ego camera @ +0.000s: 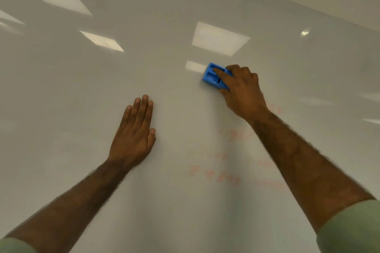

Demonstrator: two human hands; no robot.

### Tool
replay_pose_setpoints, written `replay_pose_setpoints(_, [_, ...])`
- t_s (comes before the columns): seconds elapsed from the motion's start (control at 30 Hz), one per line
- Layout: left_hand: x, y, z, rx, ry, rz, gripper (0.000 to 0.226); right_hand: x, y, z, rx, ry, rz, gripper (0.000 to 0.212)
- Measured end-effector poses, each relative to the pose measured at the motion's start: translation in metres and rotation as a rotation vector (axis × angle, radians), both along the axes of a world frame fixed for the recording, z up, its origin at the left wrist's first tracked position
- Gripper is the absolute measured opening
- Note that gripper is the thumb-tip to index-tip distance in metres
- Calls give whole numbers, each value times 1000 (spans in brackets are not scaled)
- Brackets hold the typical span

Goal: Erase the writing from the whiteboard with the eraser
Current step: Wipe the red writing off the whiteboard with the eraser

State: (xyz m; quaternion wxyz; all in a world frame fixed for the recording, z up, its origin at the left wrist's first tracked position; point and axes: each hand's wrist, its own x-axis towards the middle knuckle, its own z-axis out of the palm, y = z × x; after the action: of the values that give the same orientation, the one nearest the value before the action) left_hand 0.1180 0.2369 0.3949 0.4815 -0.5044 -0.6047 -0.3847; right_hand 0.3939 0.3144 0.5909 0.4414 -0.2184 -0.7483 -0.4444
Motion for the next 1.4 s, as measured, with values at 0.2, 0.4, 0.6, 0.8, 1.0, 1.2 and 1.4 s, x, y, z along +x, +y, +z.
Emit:
replay_pose_setpoints(0.2, [-2, 1, -1, -8, 5, -27, 73, -7, 4, -136, -2, -92, 105, 61])
replay_pose_setpoints(0.4, [-4, 3, -2, 2, 18, -47, 73, 8, 12, -178, 37, -422, 68, 65])
replay_pose_setpoints(0.6, [-4, 4, -3, 27, 19, -49, 73, -1, 3, -69, -22, -51, 18, 62])
replay_pose_setpoints(0.8, [-3, 2, -3, 6, 9, -46, 72, 1, 11, -192, -33, -114, 113, 60])
replay_pose_setpoints(1.0, [-1, 3, -3, 11, 3, -37, 73, 34, 26, -288, -25, -518, 122, 60])
replay_pose_setpoints(1.2, [3, 5, -4, 10, -16, -19, 73, 19, 19, -124, 3, -154, 102, 57])
replay_pose_setpoints(1.4, [20, 11, -8, -5, -3, -8, 74, 20, 22, -114, 4, -88, 107, 61])
